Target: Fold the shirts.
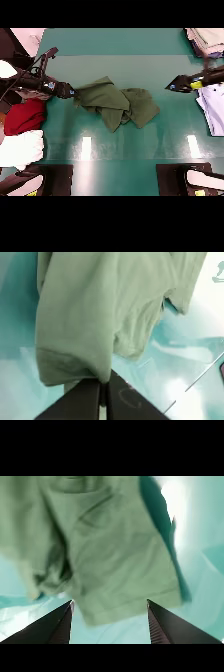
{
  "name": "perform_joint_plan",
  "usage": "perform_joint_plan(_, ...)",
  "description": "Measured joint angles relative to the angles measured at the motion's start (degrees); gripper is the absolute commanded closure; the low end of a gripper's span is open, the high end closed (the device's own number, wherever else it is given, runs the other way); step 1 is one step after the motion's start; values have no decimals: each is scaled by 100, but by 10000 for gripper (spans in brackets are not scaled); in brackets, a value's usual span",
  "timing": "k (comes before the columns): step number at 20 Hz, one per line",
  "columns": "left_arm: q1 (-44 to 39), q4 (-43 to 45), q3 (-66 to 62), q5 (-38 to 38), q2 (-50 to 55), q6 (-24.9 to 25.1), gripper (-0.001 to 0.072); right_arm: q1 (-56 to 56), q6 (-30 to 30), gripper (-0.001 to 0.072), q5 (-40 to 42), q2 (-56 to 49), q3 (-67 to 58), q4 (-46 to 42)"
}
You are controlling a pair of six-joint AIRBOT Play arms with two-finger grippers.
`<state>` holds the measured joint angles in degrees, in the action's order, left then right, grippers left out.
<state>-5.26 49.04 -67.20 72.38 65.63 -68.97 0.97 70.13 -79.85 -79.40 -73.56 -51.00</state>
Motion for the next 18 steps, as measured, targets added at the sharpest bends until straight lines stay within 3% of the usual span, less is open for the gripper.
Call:
perform_joint_plan(7,68,42,-116,186,-59,-98,681,-717,-103,205,330,-2122,-1504,-2)
perform_joint_plan(14,70,46,-125,212,-63,-146,681,-1250,-33,207,-256,-3639,-3296,-39)
perform_joint_plan(15,70,46,-125,214,-63,-149,681,-1335,-17,235,-380,-3801,-3515,-114)
perform_joint_plan(16,70,48,-125,216,-63,-151,681,-1412,-7,338,-481,-3928,-3696,-210)
perform_joint_plan(17,70,48,-125,216,-63,-155,681,-1497,13,390,-562,-4044,-3862,-302)
perform_joint_plan(18,70,48,-125,219,-63,-162,681,-1569,22,394,-590,-4113,-3985,-365)
